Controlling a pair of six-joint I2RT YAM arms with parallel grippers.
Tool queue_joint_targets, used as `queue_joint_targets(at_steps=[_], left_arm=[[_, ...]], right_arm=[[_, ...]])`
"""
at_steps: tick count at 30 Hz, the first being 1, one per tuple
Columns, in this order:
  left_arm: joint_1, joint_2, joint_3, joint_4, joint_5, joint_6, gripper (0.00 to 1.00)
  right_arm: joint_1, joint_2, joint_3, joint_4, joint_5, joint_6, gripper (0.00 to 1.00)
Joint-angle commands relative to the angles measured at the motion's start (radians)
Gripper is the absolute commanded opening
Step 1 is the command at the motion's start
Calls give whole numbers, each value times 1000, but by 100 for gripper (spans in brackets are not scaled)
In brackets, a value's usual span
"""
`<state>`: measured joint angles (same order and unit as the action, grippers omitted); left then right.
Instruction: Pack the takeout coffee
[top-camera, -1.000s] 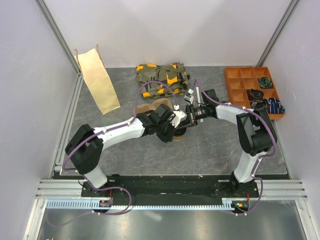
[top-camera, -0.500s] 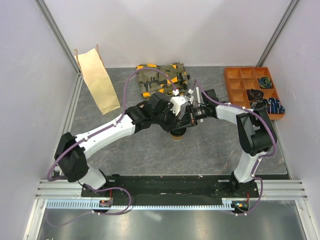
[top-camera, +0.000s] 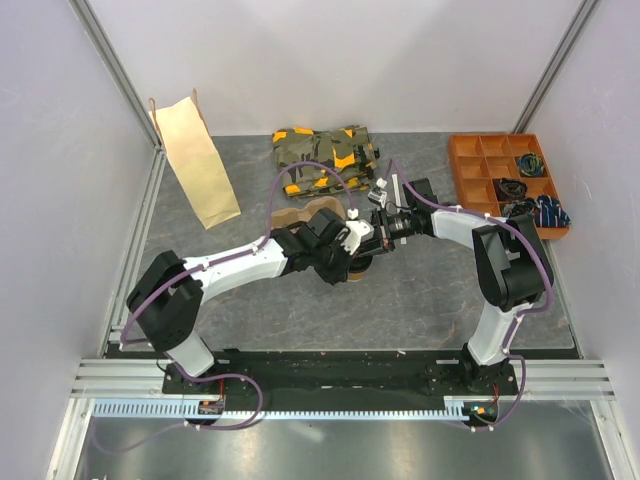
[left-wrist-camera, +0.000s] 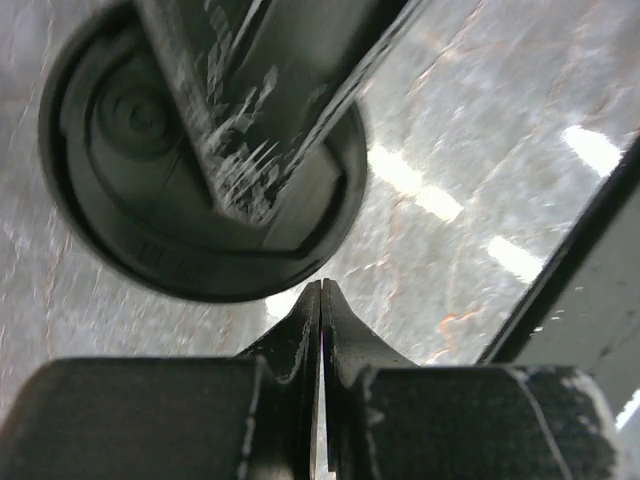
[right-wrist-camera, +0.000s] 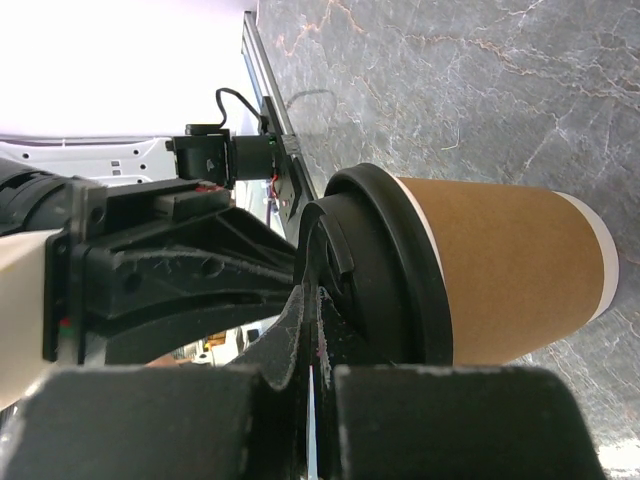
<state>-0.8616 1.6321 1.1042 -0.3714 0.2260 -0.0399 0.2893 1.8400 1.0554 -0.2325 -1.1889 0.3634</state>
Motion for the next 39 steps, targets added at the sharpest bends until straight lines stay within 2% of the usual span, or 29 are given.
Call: queue_joint_targets(at_steps=[1, 3, 7, 12, 16, 28, 35, 39], left_arm=[[6, -50, 3, 40, -11, 9, 6], [9, -78, 22, 25, 15, 0, 7], [27, -129, 77, -18, 91, -40, 14], [90, -152, 91, -37, 200, -89, 20], [153, -159, 91, -29, 278, -109, 21], [191, -101, 97, 81, 371, -172, 21], [233, -51, 97, 173, 460, -296, 21], [248, 1, 92, 259, 509, -389, 17]], right_arm=[[8, 71, -55, -36, 224, -99, 0], [8, 68, -52, -36, 219, -100, 0], [8, 50, -34, -36, 178, -90, 0], [8, -7, 12, -33, 121, -58, 2], [10, -27, 43, -31, 95, -29, 4], [8, -88, 75, 16, 38, 66, 8], [-21, -113, 86, 18, 38, 98, 9], [-68, -120, 80, 13, 61, 105, 8]])
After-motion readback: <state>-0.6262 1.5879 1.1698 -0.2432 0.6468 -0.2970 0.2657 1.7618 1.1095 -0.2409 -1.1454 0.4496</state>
